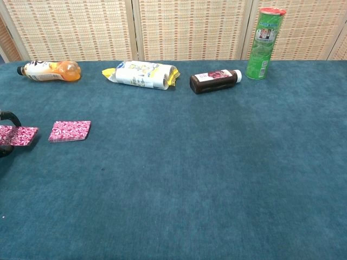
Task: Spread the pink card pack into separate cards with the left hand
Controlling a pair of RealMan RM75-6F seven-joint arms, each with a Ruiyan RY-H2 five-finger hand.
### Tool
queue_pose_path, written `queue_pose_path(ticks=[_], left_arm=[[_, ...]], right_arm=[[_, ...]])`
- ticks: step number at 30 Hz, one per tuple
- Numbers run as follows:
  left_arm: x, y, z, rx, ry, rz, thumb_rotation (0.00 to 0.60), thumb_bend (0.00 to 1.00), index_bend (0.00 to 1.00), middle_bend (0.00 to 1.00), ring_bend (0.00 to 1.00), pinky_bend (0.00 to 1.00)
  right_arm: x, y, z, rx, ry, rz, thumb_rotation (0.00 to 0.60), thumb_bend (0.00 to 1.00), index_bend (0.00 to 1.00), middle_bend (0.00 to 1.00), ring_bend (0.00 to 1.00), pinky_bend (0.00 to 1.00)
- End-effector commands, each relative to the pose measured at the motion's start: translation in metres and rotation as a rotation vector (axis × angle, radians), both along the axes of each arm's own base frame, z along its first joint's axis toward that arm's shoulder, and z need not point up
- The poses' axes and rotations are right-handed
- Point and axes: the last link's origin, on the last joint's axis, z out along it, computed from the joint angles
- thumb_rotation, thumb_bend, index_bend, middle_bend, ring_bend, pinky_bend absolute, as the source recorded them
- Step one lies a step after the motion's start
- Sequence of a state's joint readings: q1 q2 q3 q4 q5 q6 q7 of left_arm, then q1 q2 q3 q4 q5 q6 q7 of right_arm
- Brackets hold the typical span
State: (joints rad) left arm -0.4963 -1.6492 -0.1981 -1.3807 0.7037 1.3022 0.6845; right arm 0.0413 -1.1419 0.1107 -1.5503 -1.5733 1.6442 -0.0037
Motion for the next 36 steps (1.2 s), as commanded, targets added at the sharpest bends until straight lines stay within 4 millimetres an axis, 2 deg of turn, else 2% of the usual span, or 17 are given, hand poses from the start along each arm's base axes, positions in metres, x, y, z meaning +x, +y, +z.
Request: queue_pose_path(ticks=[1, 5, 18, 24, 31, 36], left_arm=[[-0.001, 0.0, -0.004, -0.01, -0.001, 0.007, 0.6, 0.41, 0.32, 1.0, 1.0, 1.0], [0.001, 0.0, -0.006, -0.014, -0.003, 0.006, 0.6, 0.41, 0.25, 1.0, 1.0, 1.0], [0.011, -0.002, 0.0, -0.033, -0.018, -0.009, 0.6, 0.4, 0.14, 1.0, 1.0, 1.0], [0.038, 0.005, 0.001, -0.02, -0.071, -0.074, 0.6, 0.39, 0.17, 1.0, 1.0, 1.0], [0.073, 0.014, -0.014, -0.039, -0.099, -0.115, 0.6, 0.4, 0.17, 1.0, 1.0, 1.0], [0.083, 0.018, -0.021, -0.061, -0.094, -0.115, 0.6, 0.4, 0.17, 1.0, 1.0, 1.0]], right_arm=[[0.0, 0.0, 0.0, -0.002, -0.003, 0.002, 0.6, 0.59, 0.76, 0.62, 0.7, 0.96], [0.0, 0.0, 0.001, -0.002, -0.004, 0.003, 0.6, 0.59, 0.76, 0.62, 0.7, 0.96], [0.0, 0.001, 0.001, -0.003, -0.007, 0.008, 0.6, 0.59, 0.76, 0.62, 0.7, 0.96], [0.0, 0.001, 0.0, 0.0, -0.007, 0.007, 0.6, 0.59, 0.76, 0.62, 0.7, 0.96], [0.0, 0.0, 0.001, -0.001, -0.009, 0.006, 0.6, 0.59, 0.76, 0.62, 0.7, 0.96], [0.0, 0.001, 0.004, -0.007, -0.016, 0.008, 0.6, 0.59, 0.76, 0.62, 0.7, 0.96]])
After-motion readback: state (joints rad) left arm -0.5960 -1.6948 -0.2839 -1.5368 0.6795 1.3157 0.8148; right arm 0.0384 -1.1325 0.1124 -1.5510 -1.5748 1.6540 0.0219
